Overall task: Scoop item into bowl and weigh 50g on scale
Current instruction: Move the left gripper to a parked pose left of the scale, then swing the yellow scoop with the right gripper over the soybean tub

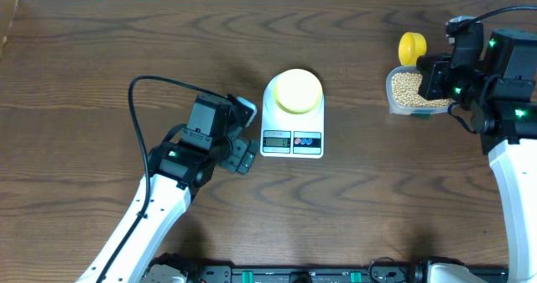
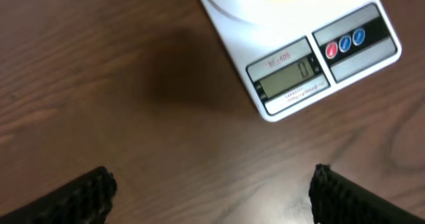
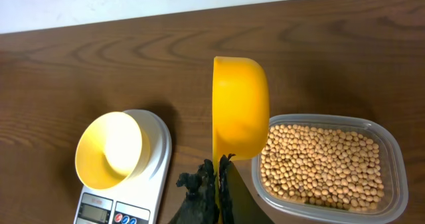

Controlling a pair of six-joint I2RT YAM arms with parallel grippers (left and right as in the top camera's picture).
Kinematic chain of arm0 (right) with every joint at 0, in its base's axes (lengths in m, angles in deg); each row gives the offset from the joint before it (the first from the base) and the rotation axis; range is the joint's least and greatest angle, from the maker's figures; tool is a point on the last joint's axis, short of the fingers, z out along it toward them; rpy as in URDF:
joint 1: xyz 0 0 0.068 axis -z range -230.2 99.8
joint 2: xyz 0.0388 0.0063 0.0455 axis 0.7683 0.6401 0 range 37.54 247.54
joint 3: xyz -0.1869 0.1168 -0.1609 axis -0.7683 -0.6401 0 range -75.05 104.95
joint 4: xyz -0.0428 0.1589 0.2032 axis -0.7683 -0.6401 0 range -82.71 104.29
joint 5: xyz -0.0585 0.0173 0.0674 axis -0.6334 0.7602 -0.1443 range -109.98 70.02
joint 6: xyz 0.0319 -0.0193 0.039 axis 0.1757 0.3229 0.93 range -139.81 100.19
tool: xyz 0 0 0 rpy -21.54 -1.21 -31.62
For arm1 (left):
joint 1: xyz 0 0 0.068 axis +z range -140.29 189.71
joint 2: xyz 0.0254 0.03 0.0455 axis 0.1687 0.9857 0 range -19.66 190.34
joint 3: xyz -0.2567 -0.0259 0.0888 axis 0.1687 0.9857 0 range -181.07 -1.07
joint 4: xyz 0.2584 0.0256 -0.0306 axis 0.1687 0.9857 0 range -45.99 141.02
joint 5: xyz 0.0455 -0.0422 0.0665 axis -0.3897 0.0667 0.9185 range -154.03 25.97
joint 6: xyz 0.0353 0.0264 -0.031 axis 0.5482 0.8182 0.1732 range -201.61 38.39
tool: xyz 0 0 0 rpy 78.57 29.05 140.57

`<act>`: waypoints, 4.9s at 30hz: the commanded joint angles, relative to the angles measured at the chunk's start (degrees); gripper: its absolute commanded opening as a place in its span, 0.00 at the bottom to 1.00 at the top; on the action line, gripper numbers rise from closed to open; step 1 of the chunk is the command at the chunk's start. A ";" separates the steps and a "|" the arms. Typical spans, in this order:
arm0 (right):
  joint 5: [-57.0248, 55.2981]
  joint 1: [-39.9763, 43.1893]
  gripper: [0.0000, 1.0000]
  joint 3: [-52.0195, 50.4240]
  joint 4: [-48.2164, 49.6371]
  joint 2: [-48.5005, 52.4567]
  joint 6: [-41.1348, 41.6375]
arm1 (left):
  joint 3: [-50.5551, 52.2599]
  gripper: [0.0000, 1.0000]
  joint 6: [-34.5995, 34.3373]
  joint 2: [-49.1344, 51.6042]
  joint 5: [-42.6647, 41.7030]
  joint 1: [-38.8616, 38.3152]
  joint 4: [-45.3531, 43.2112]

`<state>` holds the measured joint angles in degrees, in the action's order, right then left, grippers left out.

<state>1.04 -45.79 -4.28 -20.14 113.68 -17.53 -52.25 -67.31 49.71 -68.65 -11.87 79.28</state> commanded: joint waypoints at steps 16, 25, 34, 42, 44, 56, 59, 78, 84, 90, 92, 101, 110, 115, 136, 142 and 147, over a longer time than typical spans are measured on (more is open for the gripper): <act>-0.07 0.44 0.01 1.07 0.35 0.07 -0.68 | 0.28 0.96 8.68 -0.20 -3.15 -0.13 -6.58; -0.07 0.44 0.01 1.07 0.52 0.07 -0.68 | -2.29 0.96 14.25 -3.04 -10.29 2.14 -3.98; -0.04 0.42 0.01 1.07 0.35 0.07 -0.66 | -2.38 0.96 21.66 -6.23 -22.32 10.75 1.01; -0.04 0.42 0.01 1.07 -0.07 0.07 -0.66 | -4.15 0.96 25.49 -6.25 -25.99 12.94 2.01; -0.07 0.42 0.01 1.07 -0.37 0.07 -0.66 | -6.03 0.96 26.49 -6.25 -29.07 13.73 2.80; -0.04 0.42 0.01 1.07 -0.46 0.07 -0.66 | -7.23 0.96 28.11 -5.03 -33.29 17.09 4.33; -0.04 0.44 0.01 1.07 -0.50 0.07 -0.66 | -7.23 0.96 28.11 -4.15 -31.61 17.07 3.93; 0.15 0.42 0.01 1.07 -1.03 0.07 -0.68 | -7.23 0.96 28.11 -2.71 -30.27 17.07 3.10; 0.15 0.44 0.01 1.07 -1.33 0.07 -0.68 | -7.23 0.96 28.11 -2.71 -30.27 17.07 3.10; 0.15 0.42 0.01 1.07 -1.38 0.07 -0.68 | -7.23 0.96 28.11 -2.71 -30.27 17.07 3.10; 0.15 0.42 0.01 1.07 -1.25 0.07 -0.68 | -7.23 0.96 28.11 -2.71 -30.27 17.07 3.10; 0.59 0.42 0.01 1.07 -3.13 0.07 -0.66 | -7.23 0.96 28.11 -2.71 -30.27 17.07 3.10; 0.28 0.39 0.01 1.07 -4.96 0.04 -0.70 | -7.23 0.96 28.11 -2.71 -30.27 17.07 3.10; 0.55 0.35 0.01 1.07 -7.02 0.04 -0.50 | -7.23 0.96 28.11 -2.71 -30.27 17.07 3.10; -5.97 -0.09 0.01 6.01 -25.14 1.18 2.32 | -7.23 0.96 28.11 -2.71 -30.27 17.07 3.10; -11.80 0.09 0.01 24.24 -39.45 9.27 -0.85 | -7.23 0.96 28.11 -2.71 -30.27 17.07 3.10; -11.93 0.90 0.01 38.53 -45.90 18.10 -4.48 | -7.23 0.96 28.11 -2.71 -30.27 17.07 3.10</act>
<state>-9.35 -45.73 27.91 -64.34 127.41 -18.60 -58.50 -39.55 46.73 -99.03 4.85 82.41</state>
